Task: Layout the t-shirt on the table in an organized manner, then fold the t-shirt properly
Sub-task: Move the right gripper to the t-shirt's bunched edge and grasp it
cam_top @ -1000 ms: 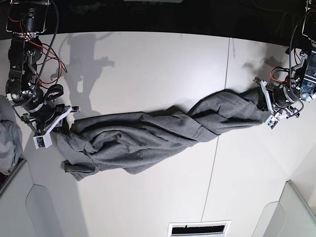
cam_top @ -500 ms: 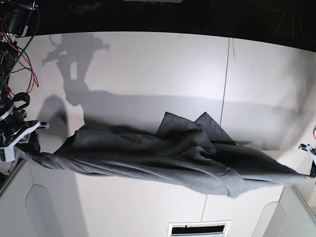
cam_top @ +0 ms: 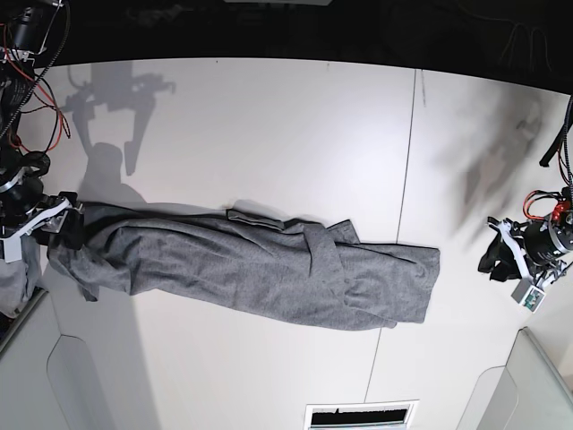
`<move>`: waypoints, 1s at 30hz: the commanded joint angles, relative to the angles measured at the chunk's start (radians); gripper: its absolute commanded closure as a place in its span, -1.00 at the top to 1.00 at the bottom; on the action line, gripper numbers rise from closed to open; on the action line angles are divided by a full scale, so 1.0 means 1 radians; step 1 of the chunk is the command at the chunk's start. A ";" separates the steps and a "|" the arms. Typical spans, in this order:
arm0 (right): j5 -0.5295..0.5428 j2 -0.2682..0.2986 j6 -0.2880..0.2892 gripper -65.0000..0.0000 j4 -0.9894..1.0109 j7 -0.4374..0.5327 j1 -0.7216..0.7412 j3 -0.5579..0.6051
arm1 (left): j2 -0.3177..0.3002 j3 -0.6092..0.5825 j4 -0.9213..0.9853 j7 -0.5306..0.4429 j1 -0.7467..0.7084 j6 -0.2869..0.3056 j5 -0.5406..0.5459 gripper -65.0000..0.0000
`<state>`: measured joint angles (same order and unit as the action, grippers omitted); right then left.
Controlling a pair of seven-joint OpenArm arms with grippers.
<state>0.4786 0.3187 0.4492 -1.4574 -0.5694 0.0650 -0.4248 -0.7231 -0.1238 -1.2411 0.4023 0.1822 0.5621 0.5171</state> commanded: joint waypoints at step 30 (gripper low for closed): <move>-0.327 -0.155 0.104 0.00 -0.175 0.025 0.010 0.607 | 0.142 0.012 -0.014 0.006 -0.033 0.123 0.068 -0.30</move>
<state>0.1307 0.1608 0.5598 -1.6184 -0.5613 0.0586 0.1936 -0.5652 -0.1230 -1.2407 0.4267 0.1284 0.6781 0.5701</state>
